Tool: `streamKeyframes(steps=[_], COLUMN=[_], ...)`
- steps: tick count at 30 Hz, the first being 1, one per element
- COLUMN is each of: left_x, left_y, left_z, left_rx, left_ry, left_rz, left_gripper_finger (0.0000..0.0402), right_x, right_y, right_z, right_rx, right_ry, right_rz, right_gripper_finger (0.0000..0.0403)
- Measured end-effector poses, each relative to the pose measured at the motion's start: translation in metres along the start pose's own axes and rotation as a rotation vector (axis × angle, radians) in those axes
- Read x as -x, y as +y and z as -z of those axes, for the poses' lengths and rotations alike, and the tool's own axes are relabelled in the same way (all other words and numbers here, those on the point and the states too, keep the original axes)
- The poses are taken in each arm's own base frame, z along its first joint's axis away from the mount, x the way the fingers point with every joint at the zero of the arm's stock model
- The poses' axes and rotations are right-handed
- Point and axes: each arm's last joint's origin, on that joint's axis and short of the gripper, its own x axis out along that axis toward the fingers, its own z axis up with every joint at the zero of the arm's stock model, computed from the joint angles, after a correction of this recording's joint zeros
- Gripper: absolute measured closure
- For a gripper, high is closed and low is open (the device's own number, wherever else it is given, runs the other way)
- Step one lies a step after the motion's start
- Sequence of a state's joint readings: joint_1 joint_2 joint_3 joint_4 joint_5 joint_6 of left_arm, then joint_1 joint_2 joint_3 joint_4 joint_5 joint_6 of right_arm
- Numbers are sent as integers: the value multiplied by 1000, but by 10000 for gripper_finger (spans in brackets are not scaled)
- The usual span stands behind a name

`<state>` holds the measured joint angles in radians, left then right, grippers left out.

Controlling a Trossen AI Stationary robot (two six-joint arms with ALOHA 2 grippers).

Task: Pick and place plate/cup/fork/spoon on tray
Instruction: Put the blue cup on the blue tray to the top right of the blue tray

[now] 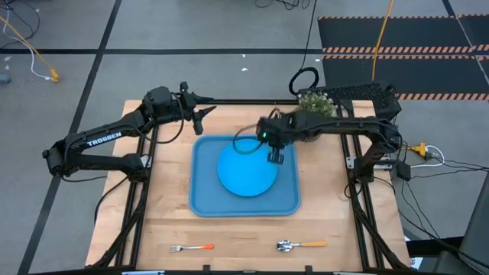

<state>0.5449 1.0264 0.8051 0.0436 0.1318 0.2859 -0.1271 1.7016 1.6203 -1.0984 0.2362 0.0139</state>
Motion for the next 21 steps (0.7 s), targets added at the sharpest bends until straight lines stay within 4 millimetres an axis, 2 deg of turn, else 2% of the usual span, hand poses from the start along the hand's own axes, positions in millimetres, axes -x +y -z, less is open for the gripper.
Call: streamKeyframes(steps=[3, 7, 15, 21], left_x=[0, 0, 0, 0], left_y=[0, 0, -1, 0], left_z=[0, 0, 1, 2], left_rx=[-3, -7, -5, -5], left_ry=[-2, 4, 14, 16], left_rz=[0, 2, 5, 5], left_gripper_finger=[259, 259, 259, 259], right_x=[-8, -19, -47, -57], right_y=[13, 19, 10, 8], right_z=[1, 6, 27, 29], right_rx=[-3, -24, -89, -108], right_ry=[50, 120, 192, 155], right_rz=[31, 48, 2, -43], right_gripper_finger=[402, 402, 403, 403])
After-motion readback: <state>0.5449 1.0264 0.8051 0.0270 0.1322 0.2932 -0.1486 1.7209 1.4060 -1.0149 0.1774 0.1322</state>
